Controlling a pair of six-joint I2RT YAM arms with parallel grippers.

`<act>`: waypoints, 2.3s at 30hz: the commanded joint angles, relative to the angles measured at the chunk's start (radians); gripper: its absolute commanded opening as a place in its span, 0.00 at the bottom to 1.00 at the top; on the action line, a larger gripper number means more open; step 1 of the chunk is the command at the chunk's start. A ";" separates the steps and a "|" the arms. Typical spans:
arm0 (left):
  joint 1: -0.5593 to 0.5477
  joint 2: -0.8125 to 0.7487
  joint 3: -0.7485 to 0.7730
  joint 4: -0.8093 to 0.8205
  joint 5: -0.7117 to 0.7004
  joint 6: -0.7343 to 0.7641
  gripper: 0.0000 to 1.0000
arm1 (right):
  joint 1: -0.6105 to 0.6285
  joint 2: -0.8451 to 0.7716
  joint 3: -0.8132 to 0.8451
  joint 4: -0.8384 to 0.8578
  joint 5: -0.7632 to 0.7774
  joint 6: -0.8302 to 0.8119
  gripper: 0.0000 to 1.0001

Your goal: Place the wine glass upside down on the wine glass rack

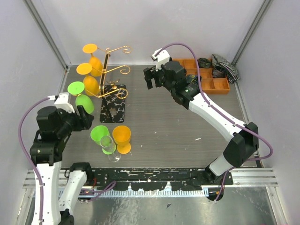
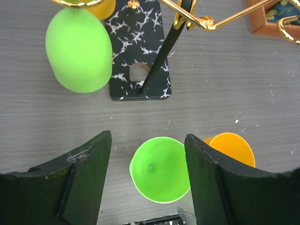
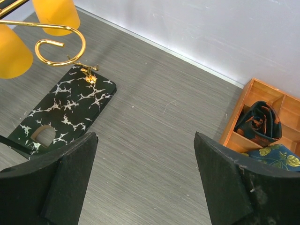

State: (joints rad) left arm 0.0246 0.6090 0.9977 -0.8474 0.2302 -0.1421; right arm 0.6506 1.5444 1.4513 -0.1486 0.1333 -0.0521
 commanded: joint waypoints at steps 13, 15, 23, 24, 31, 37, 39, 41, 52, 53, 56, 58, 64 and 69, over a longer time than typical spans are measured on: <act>-0.011 0.229 0.194 -0.269 -0.041 -0.108 0.67 | -0.004 -0.011 0.038 0.032 0.020 0.026 0.89; -0.014 0.238 0.199 -0.276 -0.037 -0.111 0.66 | -0.003 -0.010 0.039 0.032 0.023 0.024 0.89; -0.038 0.257 0.204 -0.319 -0.037 -0.106 0.66 | -0.003 -0.012 0.032 0.031 0.032 0.020 0.89; -0.049 0.262 0.202 -0.326 -0.047 -0.106 0.66 | -0.004 -0.012 0.032 0.032 0.034 0.019 0.89; -0.189 0.346 0.193 -0.362 -0.169 -0.112 0.67 | -0.004 -0.015 0.030 0.032 0.043 0.018 0.89; -0.260 0.405 0.188 -0.373 -0.269 -0.120 0.67 | -0.004 -0.026 0.018 0.031 0.057 0.015 0.90; -0.268 0.415 0.181 -0.372 -0.287 -0.126 0.67 | -0.004 -0.030 0.013 0.032 0.063 0.013 0.90; -0.271 0.420 0.175 -0.369 -0.312 -0.133 0.67 | -0.004 -0.033 0.010 0.032 0.067 0.009 0.90; -0.274 0.480 0.160 -0.353 -0.320 -0.152 0.67 | -0.005 -0.038 0.005 0.031 0.077 -0.002 0.90; -0.275 0.491 0.160 -0.353 -0.307 -0.152 0.66 | -0.003 -0.038 0.005 0.031 0.076 -0.005 0.90; -0.279 0.520 0.156 -0.348 -0.280 -0.152 0.66 | -0.004 -0.038 0.004 0.032 0.076 -0.009 0.90; -0.281 0.533 0.155 -0.346 -0.265 -0.152 0.65 | -0.004 -0.037 0.003 0.032 0.077 -0.011 0.90; -0.287 0.564 0.152 -0.339 -0.239 -0.149 0.62 | -0.003 -0.037 0.004 0.033 0.115 -0.021 0.90; -0.302 0.588 0.147 -0.336 -0.213 -0.152 0.55 | -0.003 -0.035 0.001 0.033 0.120 -0.027 0.90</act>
State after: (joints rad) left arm -0.2550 1.1442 1.1652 -1.1816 -0.0624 -0.3046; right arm 0.6502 1.5448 1.4464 -0.1551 0.2279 -0.0620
